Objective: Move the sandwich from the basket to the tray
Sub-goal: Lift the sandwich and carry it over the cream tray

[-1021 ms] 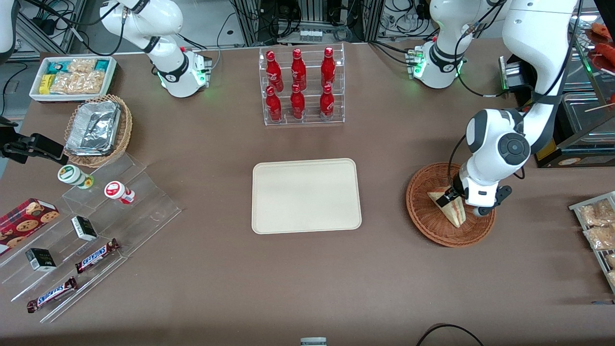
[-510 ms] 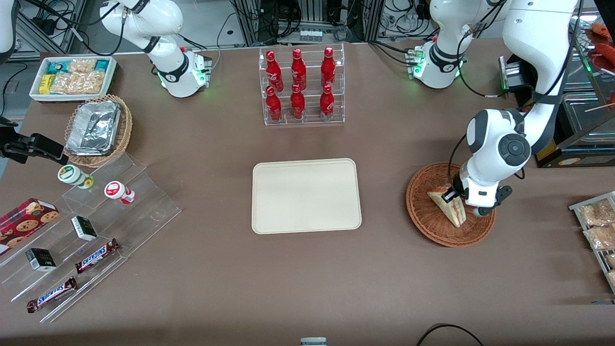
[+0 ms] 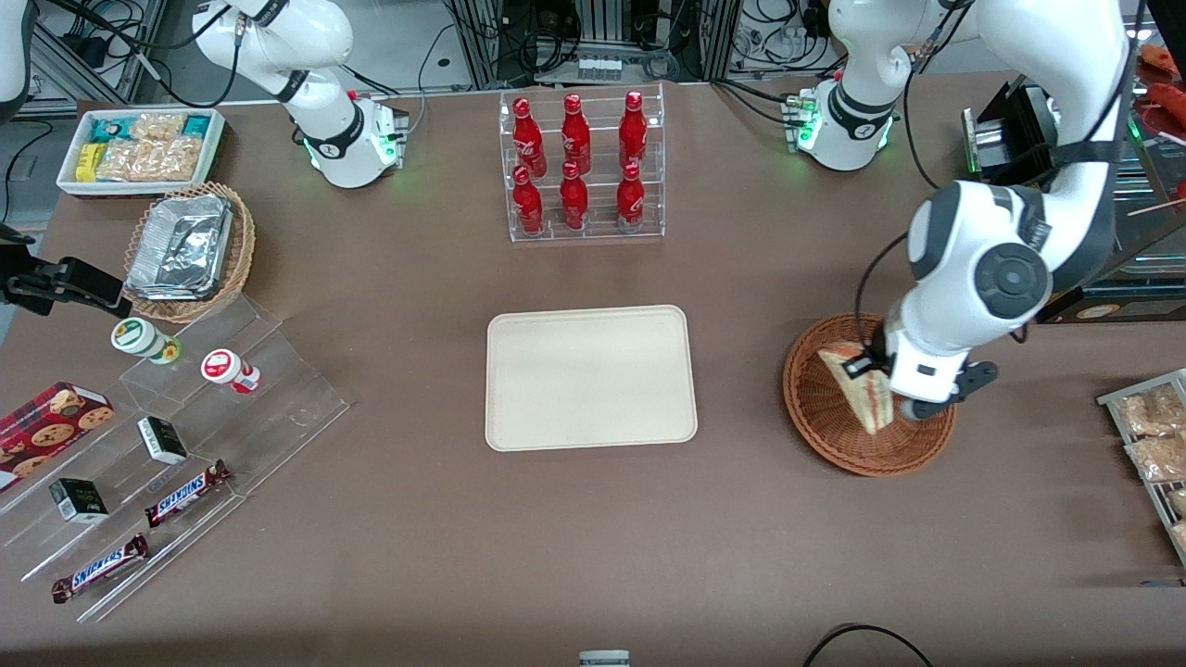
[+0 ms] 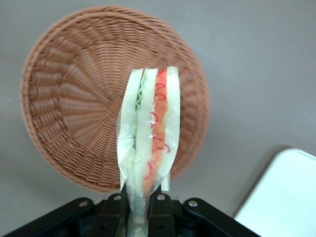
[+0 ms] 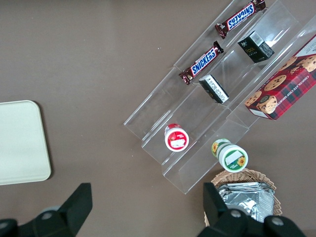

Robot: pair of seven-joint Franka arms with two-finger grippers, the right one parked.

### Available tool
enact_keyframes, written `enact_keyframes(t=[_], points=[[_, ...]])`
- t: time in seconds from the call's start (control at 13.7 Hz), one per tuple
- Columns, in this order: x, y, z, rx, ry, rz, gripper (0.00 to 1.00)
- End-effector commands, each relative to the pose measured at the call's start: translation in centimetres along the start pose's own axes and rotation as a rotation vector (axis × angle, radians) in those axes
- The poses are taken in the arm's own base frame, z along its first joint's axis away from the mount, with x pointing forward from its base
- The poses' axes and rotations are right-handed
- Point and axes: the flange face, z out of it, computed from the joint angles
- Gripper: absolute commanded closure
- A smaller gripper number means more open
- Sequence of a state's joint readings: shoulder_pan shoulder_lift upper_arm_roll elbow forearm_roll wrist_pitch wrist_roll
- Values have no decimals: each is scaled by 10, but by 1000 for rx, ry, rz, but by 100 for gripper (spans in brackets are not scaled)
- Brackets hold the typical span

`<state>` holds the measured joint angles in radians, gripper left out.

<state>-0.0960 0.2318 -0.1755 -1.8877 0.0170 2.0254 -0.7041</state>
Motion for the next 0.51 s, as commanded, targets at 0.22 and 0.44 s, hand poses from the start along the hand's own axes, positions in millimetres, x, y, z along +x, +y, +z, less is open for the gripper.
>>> enact_keyframes(t=[0.22,0.44], points=[[-60,125,27,21,-30,212,100],[-104,194,48,11,-36,284,100]])
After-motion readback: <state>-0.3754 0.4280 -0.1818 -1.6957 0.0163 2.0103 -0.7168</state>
